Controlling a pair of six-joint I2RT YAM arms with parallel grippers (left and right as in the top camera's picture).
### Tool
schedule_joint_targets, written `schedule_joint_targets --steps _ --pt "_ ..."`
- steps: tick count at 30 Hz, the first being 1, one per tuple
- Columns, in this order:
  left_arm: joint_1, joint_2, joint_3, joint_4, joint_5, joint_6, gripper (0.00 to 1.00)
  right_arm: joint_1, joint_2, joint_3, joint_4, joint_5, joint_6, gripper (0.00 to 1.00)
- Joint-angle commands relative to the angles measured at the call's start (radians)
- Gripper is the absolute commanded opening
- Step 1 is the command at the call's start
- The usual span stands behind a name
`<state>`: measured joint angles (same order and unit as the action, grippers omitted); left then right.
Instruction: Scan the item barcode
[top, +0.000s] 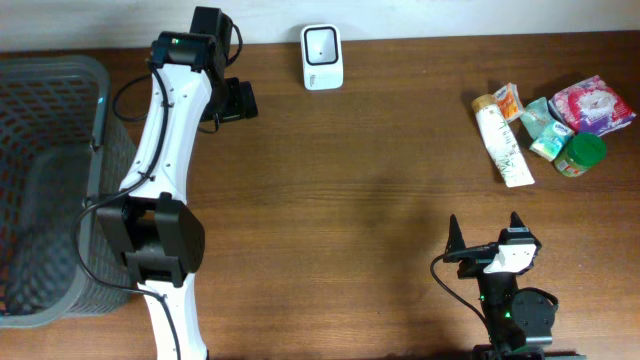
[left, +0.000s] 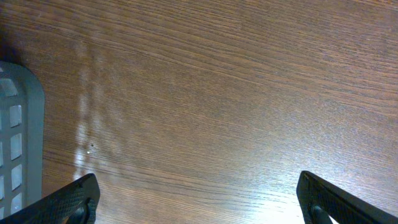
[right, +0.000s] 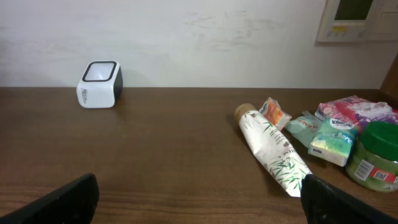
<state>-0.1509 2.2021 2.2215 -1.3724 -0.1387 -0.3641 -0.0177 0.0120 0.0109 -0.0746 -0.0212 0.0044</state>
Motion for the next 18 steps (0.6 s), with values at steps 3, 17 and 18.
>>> schedule_joint_targets --steps 3,17,18 --pt "0.001 -0.008 -0.002 -0.001 0.003 -0.013 0.99 0.009 -0.009 -0.005 -0.012 0.026 0.011 0.99" --pt "0.002 -0.008 -0.002 -0.001 0.003 -0.013 0.99 0.01 -0.008 -0.005 -0.007 0.018 0.004 0.99" --pt "0.002 -0.008 -0.002 -0.001 0.003 -0.013 0.99 0.01 -0.008 -0.005 -0.007 0.018 0.004 0.99"
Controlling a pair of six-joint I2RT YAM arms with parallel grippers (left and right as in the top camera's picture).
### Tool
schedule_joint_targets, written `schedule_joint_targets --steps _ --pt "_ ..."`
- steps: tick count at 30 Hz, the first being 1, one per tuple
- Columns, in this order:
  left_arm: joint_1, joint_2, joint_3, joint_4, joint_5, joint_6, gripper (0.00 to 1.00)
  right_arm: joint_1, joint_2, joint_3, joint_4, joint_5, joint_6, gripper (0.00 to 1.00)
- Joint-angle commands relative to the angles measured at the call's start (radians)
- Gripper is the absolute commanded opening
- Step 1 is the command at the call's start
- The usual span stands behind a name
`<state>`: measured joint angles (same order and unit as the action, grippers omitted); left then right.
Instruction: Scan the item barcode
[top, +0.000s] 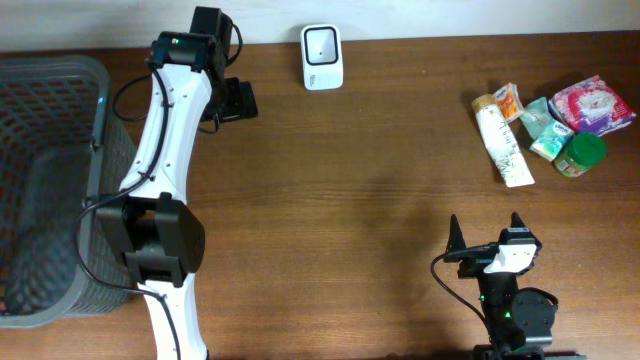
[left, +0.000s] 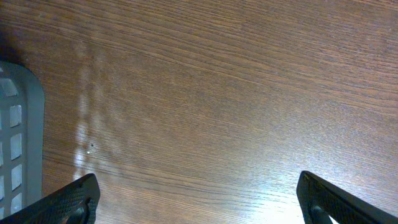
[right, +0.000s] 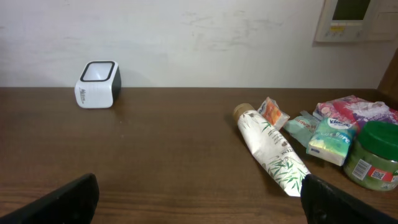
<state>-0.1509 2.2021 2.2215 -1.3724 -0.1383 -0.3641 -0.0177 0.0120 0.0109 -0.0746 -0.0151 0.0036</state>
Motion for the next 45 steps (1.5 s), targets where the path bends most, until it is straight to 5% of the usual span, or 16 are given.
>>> schedule_joint_targets --steps 1,10,16,21,24,27,32,35,38,40,45 --pt "0.002 -0.008 -0.002 -0.001 0.003 -0.013 0.99 0.01 -0.008 -0.005 -0.007 0.012 0.005 0.99" --pt "-0.004 -0.008 -0.002 -0.002 0.002 -0.012 0.99 0.01 -0.008 -0.005 -0.007 0.012 0.005 0.99" --pt "-0.183 -0.017 -0.01 0.055 -0.088 -0.009 0.99 0.01 -0.008 -0.005 -0.007 0.012 0.005 0.99" --pt "-0.301 -0.258 -0.462 0.492 -0.098 -0.009 0.99 0.01 -0.008 -0.005 -0.007 0.012 0.005 0.99" --pt "-0.327 -0.433 -0.688 0.549 -0.099 -0.009 0.99 0.01 -0.008 -0.005 -0.007 0.012 0.005 0.99" --pt "-0.382 -0.61 -0.819 0.471 0.039 -0.01 0.99 0.01 -0.008 -0.005 -0.007 0.012 0.005 0.99" --pt "-0.39 -0.629 -0.821 0.274 0.03 -0.002 0.99 0.01 -0.008 -0.005 -0.007 0.012 0.005 0.99" --pt "-0.39 -0.65 -0.851 0.299 0.03 -0.001 0.99 0.01 -0.008 -0.005 -0.007 0.012 0.005 0.99" --pt "-0.39 -0.769 -1.058 0.565 0.119 0.133 0.99 0.01 -0.008 -0.005 -0.007 0.012 0.005 0.99" --pt "-0.39 -0.912 -1.322 0.909 0.25 0.269 0.99 0.01 -0.008 -0.005 -0.007 0.012 0.005 0.99" --pt "-0.389 -1.2 -1.774 1.382 0.274 0.291 0.99 0.01 -0.008 -0.005 -0.007 0.012 0.005 0.99"
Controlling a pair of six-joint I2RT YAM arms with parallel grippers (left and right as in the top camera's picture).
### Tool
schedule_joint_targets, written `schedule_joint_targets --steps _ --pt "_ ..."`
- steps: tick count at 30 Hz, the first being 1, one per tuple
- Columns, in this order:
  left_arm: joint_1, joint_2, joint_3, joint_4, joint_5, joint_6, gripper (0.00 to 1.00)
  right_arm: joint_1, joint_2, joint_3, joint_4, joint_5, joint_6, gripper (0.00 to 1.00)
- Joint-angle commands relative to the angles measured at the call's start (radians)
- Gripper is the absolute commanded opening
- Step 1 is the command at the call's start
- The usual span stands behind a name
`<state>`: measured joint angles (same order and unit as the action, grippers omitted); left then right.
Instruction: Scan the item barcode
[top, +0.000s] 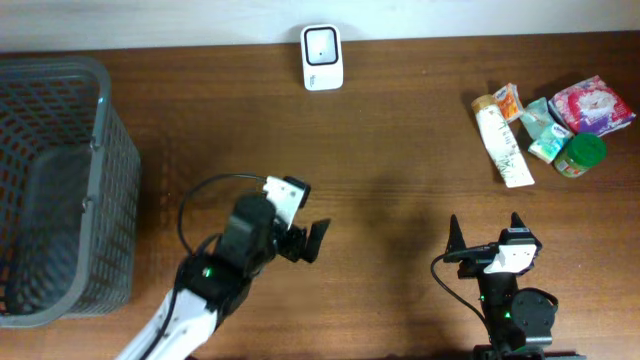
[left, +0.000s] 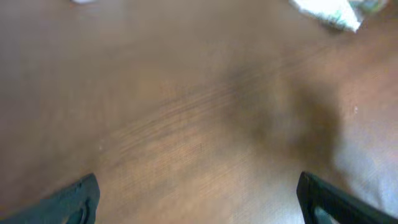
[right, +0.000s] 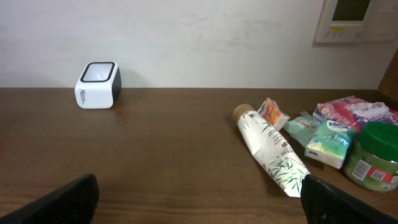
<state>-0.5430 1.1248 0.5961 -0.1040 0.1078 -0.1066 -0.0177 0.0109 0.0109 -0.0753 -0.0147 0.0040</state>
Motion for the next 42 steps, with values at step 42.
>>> schedule_joint_targets --steps 42 --pt "0.635 -1.121 -0.588 0.023 -0.069 0.056 0.99 0.01 -0.007 -0.005 -0.006 0.011 0.004 0.99"
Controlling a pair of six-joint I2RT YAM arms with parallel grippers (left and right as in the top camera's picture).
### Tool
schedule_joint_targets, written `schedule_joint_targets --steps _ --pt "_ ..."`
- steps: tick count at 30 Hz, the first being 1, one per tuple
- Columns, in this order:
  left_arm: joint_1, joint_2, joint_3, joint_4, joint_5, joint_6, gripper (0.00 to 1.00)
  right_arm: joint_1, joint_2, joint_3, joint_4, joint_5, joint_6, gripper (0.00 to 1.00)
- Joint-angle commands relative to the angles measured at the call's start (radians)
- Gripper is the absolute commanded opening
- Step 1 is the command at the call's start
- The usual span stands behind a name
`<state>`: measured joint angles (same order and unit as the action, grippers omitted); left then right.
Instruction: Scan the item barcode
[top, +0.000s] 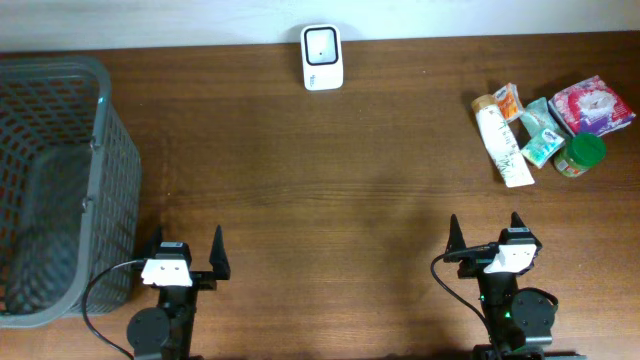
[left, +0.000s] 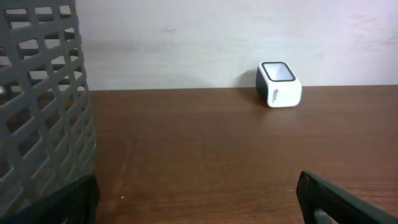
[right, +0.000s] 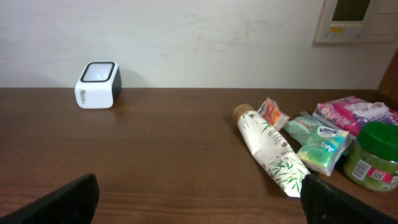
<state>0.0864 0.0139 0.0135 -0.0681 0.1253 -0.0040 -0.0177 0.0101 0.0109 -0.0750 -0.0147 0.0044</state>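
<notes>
The white barcode scanner (top: 322, 44) stands at the table's back edge and shows in both wrist views (left: 279, 84) (right: 97, 84). The items lie at the back right: a white tube (top: 503, 142) (right: 272, 149), an orange sachet (top: 509, 100), a teal tissue pack (top: 545, 147) (right: 323, 147), a pink pack (top: 593, 104) and a green jar (top: 580, 154). My left gripper (top: 187, 250) (left: 199, 205) rests open and empty at the front left. At the front right, my right gripper (top: 484, 235) (right: 199, 202) is also open and empty, well short of the items.
A tall grey mesh basket (top: 50, 180) (left: 37, 93) fills the left side, just beside my left gripper. Bare brown wood lies between both grippers and the scanner. A white wall runs behind the table.
My left arm has gone from the middle front of the table to the front left, its camera now facing the back wall. The teal tissue pack lies slightly differently. The right arm is unchanged.
My left arm was stretched to the back left, its open gripper over bare wood beside the basket, and stayed there. Then it was low over the middle front of the table. Now it rests at the front left. My right gripper stayed open in place throughout.
</notes>
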Motion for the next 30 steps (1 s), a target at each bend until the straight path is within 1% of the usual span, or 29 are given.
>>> schedule_joint_targets --steps 1,5,14,17,21,22,30 --pt "0.005 -0.01 -0.005 -0.016 -0.104 -0.052 0.99 0.01 -0.006 -0.005 -0.006 0.011 0.004 0.99" --pt "-0.077 -0.01 -0.005 -0.016 -0.114 -0.052 0.99 0.01 -0.006 -0.005 -0.007 0.011 0.004 0.99" --pt "-0.077 -0.01 -0.005 -0.018 -0.119 -0.053 0.99 0.01 -0.006 -0.005 -0.007 0.011 0.004 0.99" --pt "-0.077 -0.01 -0.005 -0.014 -0.194 -0.086 0.99 0.01 -0.006 -0.005 -0.007 0.011 0.004 0.99" --pt "-0.077 -0.01 -0.005 -0.017 -0.161 -0.079 0.99 0.01 -0.006 -0.005 -0.007 0.011 0.004 0.99" --pt "-0.077 -0.01 -0.005 -0.019 -0.145 -0.055 0.99 0.01 -0.006 -0.005 -0.007 0.011 0.004 0.99" --pt "-0.077 -0.01 -0.005 -0.02 -0.137 -0.055 0.99 0.01 -0.006 -0.005 -0.007 0.011 0.004 0.99"
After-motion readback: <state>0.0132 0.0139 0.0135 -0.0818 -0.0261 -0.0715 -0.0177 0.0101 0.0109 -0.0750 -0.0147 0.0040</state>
